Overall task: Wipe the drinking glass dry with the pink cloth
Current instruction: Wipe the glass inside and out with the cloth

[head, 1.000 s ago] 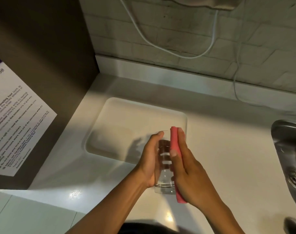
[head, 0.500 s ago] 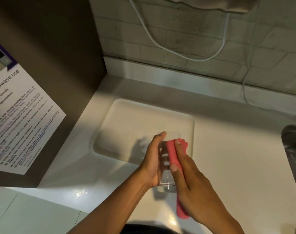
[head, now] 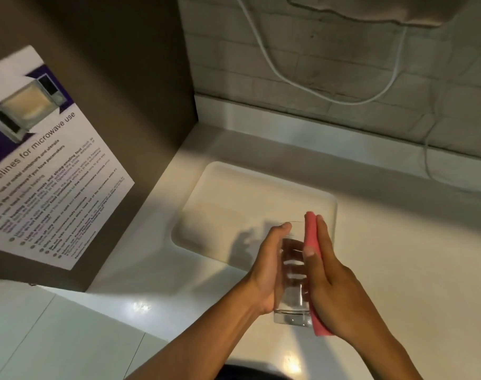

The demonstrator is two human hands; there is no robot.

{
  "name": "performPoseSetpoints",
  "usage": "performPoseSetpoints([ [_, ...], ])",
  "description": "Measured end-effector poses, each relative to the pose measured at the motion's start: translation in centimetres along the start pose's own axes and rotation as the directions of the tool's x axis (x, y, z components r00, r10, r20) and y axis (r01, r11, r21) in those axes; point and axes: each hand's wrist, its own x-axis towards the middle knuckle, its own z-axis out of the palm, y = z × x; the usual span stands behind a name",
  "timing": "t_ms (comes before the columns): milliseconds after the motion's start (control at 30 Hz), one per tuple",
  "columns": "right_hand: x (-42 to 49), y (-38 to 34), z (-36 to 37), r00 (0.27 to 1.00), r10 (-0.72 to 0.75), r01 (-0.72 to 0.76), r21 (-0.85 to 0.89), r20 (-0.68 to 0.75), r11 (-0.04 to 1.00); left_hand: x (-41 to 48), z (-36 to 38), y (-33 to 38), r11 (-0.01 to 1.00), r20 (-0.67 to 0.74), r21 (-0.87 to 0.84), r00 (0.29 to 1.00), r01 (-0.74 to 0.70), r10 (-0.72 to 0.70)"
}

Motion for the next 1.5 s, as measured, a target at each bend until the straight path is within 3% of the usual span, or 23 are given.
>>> performPoseSetpoints([
  [200, -1.6, 0.3, 0.7, 0.996, -0.024, 0.032, -0.086, 0.088, 0.996, 0.5, -0.9, 1.0, 0.996, -0.042, -0.072, 0.998, -0.05, 0.047],
  [367, 0.7, 0.2, -0.7, 0.998, -0.059, 0.059, -0.038, -0.003, 0.998, 0.3, -0.3, 0.0, 1.0, 0.019, -0.014, 1.0, -0.021, 0.022],
  [500, -0.6, 0.4, 0.8, 0.985, -0.155, 0.161, -0.087, 0.074, 0.983, 0.2, -1.1, 1.4, 0.994, -0.083, -0.072, 0.993, -0.086, 0.08],
  [567, -0.8, 0.7, 1.1, 0.984, -0.147, 0.152, -0.048, 0.099, 0.987, 0.2, -1.3, 1.6, 0.992, -0.113, -0.076, 0.989, -0.103, 0.094],
  [700, 1.0, 0.6, 0.5, 0.998, -0.057, 0.057, 0.017, 0.003, 0.998, 0.2, -0.7, 1.0, 0.997, -0.042, -0.018, 0.996, -0.073, 0.072],
  [900, -1.8, 0.8, 1.6, 0.983, -0.165, 0.171, -0.071, 0.083, 0.983, 0.0, -1.1, 2.0, 0.984, -0.124, -0.146, 0.988, -0.106, 0.089],
  [1000, -1.7, 1.0, 0.9, 0.987, -0.139, 0.142, -0.034, 0.08, 0.989, 0.1, -0.9, 1.4, 0.983, -0.106, -0.159, 0.991, -0.096, 0.08],
  [1133, 0.1, 0.7, -0.1, 0.997, -0.069, 0.069, 0.001, 0.022, 0.998, -0.1, 0.1, 0.8, 0.992, -0.088, -0.042, 0.99, -0.117, 0.113],
  [1267, -1.2, 0.6, 0.9, 0.99, -0.129, 0.135, -0.105, 0.065, 0.985, 0.1, -0.6, 1.7, 0.986, -0.142, -0.118, 0.985, -0.116, 0.099],
  [1400, -2.1, 1.7, 1.1, 0.983, -0.149, 0.15, 0.003, 0.108, 0.989, 0.0, -0.8, 1.6, 0.986, -0.148, -0.138, 0.986, -0.097, 0.076],
  [1500, -1.0, 1.3, 0.3, 0.994, -0.098, 0.095, 0.08, 0.04, 0.992, 0.0, 0.1, 0.5, 0.99, -0.106, -0.108, 0.992, -0.087, 0.075],
])
